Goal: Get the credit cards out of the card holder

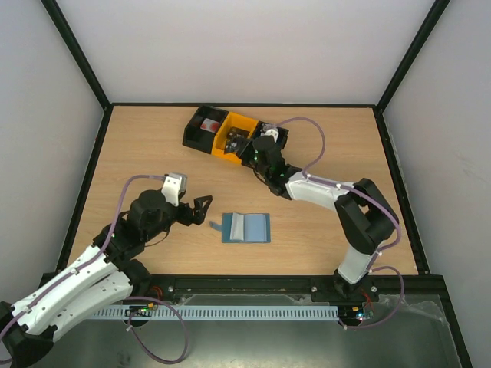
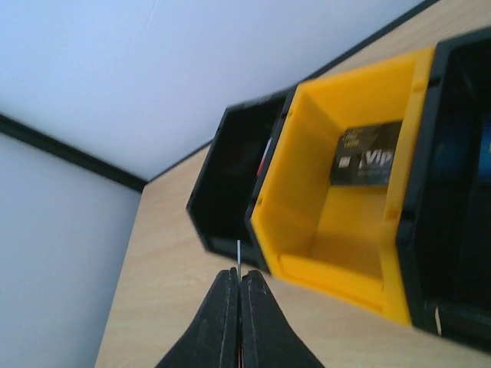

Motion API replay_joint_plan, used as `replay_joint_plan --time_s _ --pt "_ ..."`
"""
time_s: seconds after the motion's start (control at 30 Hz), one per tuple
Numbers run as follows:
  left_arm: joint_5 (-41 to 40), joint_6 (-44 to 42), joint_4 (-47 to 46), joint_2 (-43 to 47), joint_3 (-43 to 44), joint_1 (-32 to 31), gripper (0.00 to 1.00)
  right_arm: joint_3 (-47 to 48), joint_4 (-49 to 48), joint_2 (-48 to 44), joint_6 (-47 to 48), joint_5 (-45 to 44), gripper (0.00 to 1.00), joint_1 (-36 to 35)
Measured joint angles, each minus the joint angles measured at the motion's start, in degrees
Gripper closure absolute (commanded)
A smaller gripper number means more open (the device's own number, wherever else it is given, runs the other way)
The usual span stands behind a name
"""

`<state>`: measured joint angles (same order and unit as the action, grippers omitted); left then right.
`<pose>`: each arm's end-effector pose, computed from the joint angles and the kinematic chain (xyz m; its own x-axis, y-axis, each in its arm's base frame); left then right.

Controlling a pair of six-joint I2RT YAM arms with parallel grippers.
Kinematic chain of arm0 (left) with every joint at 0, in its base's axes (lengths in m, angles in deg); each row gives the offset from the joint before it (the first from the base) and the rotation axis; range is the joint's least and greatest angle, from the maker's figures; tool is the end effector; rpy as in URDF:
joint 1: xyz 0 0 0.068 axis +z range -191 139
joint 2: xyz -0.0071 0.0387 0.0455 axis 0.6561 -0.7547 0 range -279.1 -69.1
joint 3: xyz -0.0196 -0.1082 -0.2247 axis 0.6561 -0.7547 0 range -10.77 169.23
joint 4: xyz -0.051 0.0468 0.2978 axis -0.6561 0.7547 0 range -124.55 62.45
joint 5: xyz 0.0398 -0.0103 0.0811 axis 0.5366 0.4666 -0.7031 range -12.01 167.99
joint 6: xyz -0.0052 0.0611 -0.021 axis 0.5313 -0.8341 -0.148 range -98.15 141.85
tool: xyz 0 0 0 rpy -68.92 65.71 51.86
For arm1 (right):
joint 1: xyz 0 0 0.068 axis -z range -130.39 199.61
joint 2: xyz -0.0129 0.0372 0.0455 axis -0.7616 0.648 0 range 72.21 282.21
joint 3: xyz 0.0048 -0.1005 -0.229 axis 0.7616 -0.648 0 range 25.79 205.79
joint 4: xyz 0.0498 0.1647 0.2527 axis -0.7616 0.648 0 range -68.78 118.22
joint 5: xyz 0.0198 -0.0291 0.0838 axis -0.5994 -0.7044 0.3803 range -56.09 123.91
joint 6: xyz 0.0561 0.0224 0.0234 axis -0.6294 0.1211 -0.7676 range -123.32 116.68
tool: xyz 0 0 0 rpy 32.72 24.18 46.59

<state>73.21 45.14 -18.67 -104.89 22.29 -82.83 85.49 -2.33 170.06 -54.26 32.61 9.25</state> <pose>0.1796 -0.1550 0.2605 -0.4578 -0.1188 -0.8811 0.4624 0.8146 -0.3501 0.3358 0.2839 0.1873 -0.6108 0.4997 -0.6142 -0.2483 0.6157 0.7478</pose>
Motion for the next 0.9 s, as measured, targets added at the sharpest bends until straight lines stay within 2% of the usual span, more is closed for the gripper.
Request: replay_joint_plan --time_s 0.43,0.9 --pt "-0.46 -0.22 0.61 1.66 -0.11 0.00 0.00 14.29 -5.07 14.80 -2.73 -8.48 0.98 3.30" --pt "-1.51 -0.20 1.38 2.23 -0.46 0.00 0.00 22.51 -5.16 26.95 -5.51 -11.50 0.98 5.16"
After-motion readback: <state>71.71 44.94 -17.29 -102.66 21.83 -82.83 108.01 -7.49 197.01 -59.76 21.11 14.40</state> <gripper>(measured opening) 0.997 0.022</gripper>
